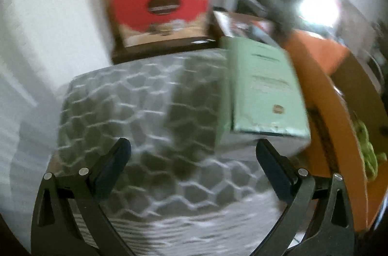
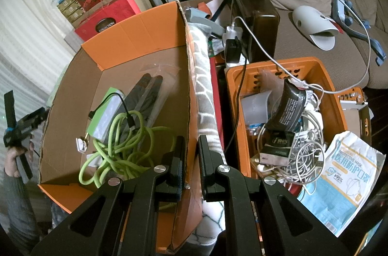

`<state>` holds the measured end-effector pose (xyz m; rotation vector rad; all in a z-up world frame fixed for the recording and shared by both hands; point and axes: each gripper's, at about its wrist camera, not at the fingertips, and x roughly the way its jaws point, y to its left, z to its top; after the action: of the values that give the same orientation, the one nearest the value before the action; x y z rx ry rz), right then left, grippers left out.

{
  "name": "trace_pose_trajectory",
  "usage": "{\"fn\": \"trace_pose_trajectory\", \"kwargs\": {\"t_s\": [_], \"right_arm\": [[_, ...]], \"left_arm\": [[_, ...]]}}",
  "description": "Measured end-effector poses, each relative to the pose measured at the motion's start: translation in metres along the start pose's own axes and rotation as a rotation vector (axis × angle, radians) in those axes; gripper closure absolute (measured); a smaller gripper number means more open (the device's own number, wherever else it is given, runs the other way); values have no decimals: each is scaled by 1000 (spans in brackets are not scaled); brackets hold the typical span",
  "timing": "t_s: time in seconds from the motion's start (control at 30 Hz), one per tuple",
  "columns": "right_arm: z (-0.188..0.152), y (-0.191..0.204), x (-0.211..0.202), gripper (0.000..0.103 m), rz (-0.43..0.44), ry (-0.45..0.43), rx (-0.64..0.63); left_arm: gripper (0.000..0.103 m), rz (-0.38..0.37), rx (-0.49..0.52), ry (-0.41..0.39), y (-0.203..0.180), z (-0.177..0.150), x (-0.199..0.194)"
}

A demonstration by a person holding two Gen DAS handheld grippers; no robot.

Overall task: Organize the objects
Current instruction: 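Move the left tool to the mint-green tissue pack and grasp it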

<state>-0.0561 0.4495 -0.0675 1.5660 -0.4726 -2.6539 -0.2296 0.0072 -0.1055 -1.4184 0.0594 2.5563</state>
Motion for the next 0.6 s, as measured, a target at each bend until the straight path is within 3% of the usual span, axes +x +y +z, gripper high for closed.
{"fn": "trace_pose_trajectory", "kwargs": {"t_s": [0.13,0.33,0.6], "right_arm": [[-1,0,0,93,-3,0,-1],[-2,2,0,93,-17,2,-8],[-1,3,0,93,-14,2,-3]], "left_arm": [[1,-100,-60,-48,19,2,-10],[0,-247,36,-72,-6,3,-17],[0,-265,120,-41,-46,12,-1]]}}
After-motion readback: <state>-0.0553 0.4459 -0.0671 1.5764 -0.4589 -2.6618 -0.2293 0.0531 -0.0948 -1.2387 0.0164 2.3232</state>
